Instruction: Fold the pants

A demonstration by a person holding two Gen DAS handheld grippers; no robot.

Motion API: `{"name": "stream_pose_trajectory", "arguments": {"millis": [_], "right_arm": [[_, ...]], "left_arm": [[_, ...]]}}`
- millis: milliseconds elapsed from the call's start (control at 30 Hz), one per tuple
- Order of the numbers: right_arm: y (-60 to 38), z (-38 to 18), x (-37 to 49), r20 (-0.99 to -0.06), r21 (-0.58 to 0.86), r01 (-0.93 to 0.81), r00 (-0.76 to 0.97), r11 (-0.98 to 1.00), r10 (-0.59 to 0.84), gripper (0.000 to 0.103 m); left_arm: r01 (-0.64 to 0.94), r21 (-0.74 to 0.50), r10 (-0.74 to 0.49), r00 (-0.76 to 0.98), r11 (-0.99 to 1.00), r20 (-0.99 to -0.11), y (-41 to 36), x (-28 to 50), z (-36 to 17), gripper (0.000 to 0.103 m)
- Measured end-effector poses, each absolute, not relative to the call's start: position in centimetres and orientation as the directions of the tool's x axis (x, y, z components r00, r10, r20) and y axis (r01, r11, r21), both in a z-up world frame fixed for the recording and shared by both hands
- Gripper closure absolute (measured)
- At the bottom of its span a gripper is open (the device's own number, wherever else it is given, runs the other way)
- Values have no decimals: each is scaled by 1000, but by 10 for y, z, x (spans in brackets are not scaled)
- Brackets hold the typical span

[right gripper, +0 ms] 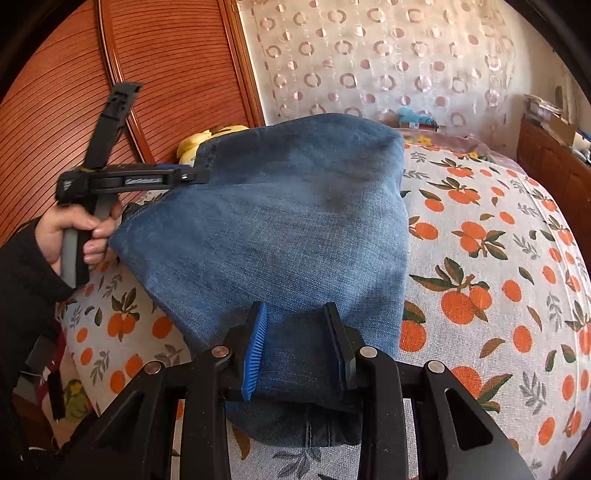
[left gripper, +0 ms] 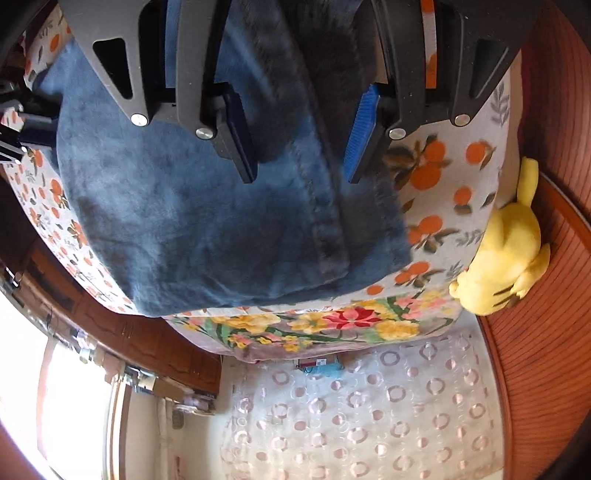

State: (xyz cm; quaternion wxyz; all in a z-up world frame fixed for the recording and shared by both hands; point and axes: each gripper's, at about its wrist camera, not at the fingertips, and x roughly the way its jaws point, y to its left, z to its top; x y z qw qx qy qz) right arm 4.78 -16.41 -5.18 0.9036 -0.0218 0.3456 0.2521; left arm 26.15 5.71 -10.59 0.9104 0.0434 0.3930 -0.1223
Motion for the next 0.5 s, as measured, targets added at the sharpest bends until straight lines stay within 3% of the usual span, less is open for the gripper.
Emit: {"name": "stream_pose_trajectory", "arguments": {"millis": [500], "right_arm": [[-162, -58, 44, -630, 117, -470, 645, 875, 432, 71]], "left_arm": [[215, -51, -191, 704, 975, -684, 71, 184, -102, 53]]}}
